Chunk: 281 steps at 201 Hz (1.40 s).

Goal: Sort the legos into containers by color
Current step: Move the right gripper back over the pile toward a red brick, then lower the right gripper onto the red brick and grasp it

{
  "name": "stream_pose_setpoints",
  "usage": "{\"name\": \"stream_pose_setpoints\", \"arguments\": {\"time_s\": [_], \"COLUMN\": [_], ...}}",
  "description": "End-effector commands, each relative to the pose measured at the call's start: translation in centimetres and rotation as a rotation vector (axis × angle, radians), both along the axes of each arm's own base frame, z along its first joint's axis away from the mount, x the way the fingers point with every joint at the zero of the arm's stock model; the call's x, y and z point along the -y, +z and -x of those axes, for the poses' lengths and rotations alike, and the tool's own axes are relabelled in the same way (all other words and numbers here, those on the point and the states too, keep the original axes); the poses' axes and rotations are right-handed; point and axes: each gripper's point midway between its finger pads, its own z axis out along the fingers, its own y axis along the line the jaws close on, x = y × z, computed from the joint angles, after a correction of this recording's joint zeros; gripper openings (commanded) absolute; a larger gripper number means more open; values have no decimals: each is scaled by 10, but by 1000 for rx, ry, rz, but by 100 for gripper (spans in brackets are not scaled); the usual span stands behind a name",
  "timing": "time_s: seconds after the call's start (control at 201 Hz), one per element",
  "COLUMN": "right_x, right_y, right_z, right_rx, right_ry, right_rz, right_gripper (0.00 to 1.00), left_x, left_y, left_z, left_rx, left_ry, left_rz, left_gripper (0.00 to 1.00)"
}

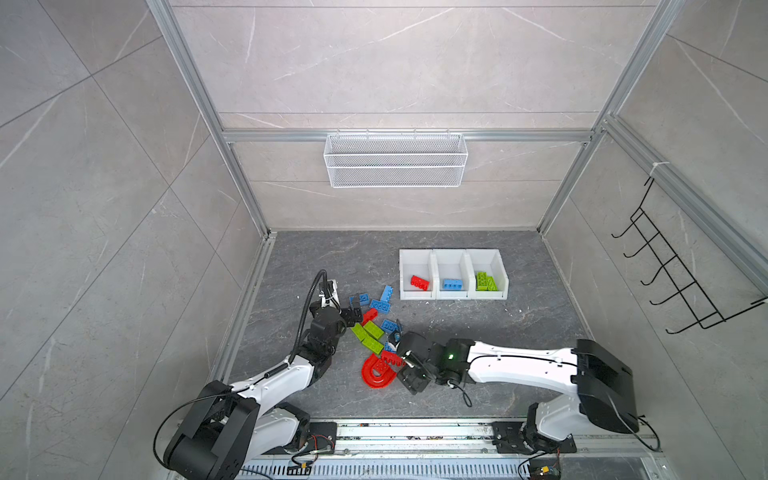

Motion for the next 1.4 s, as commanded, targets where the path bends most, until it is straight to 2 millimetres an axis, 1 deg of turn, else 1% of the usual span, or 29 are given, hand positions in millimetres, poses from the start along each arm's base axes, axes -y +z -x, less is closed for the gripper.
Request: {"name": "stream_pose_setpoints", "arguments": {"time_s": [0.0,0.085,0.169,0.299,0.548,0.762,0.901,1.015,1.229,1.329,1.394], "right_x": [13,11,10,15,16,21,20,20,33,40,43], "right_y": [5,10,7,-4,-27,-37,-45,-48,-42,-34,-29], "right_z": [-15,-18,-18,-22,-24,-35,-35,-31,-25,-23,-22], "right_rx": [89,109,73,12,-105,-100,-115,-137,-135,-122,-115], "right_ry": [-28,-23,-9,-7,21,-14,-22,-26,-64,-95,-115], "right_rz": [91,76,55,63,80,105,91,77,63,26,-4], "right_gripper": [77,79,80,80,79,76,71,64,45,39,38], "left_x": [-3,-2,-2,-1,-3,-3,-2,-6,-5,-5,-5], "left_y": [15,15,15,14,17,11,11,12,9,9,9], "left_z": [-2,-2,-2,-3,-2,-5,-5,-5,-6,-6,-6], "left_rx": [54,53,53,49,56,38,34,37,24,23,23], "left_ry": [12,9,11,7,13,23,15,39,34,34,33], "left_rz": [26,26,27,27,23,17,17,17,19,19,18], "left_gripper": [100,100,100,100,100,100,100,100,100,100,100]}}
